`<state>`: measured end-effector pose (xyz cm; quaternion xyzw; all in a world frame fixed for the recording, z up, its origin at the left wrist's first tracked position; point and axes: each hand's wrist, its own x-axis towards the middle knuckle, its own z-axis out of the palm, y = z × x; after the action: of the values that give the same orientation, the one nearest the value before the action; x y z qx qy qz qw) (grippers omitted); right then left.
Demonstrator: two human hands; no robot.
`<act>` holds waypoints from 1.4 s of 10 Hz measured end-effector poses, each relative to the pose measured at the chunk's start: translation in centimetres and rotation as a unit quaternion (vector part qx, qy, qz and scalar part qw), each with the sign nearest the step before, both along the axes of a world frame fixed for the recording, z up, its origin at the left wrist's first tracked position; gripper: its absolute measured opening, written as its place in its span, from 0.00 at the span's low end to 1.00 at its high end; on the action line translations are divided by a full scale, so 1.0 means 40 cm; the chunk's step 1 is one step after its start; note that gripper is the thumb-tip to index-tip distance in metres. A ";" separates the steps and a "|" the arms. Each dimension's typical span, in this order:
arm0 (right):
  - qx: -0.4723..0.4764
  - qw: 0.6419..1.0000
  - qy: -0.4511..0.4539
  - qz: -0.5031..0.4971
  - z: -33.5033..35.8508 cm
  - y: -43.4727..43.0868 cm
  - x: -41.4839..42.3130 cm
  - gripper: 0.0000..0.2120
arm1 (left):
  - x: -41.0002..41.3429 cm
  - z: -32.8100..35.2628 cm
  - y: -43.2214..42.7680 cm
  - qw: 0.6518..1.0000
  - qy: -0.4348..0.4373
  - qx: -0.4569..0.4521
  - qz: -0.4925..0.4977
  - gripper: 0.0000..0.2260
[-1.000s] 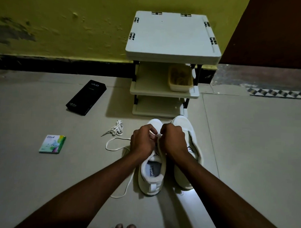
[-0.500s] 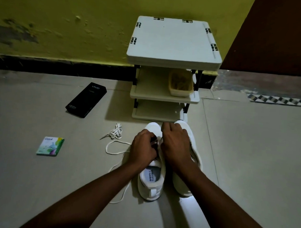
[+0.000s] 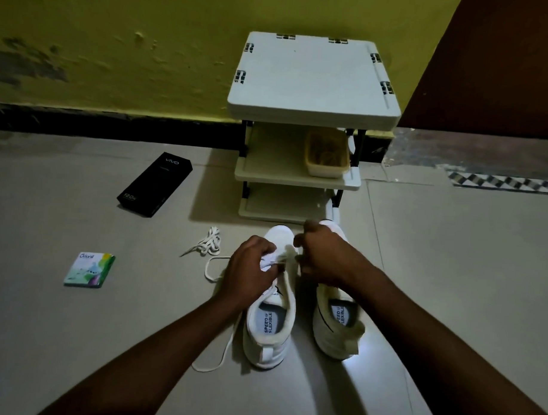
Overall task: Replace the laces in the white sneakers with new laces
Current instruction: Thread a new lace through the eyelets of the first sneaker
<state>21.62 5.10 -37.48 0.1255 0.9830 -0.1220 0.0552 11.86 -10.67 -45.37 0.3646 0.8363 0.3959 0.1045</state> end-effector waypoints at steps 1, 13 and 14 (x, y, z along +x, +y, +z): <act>0.088 0.987 -0.106 0.077 0.012 -0.007 -0.004 0.10 | -0.004 -0.002 -0.002 1.000 0.023 -0.011 -0.011 0.13; -0.103 0.865 0.490 -0.043 0.366 -0.062 0.069 0.07 | -0.004 -0.036 -0.010 0.993 0.080 -0.077 -0.041 0.16; -0.110 0.863 0.491 -0.045 0.362 -0.068 0.074 0.07 | -0.005 -0.038 -0.007 0.991 0.084 -0.093 -0.046 0.13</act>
<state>24.57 2.39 -23.00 0.0865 0.8566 -0.2778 -0.4262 11.68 -10.95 -46.88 0.4230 0.8578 0.2791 0.0854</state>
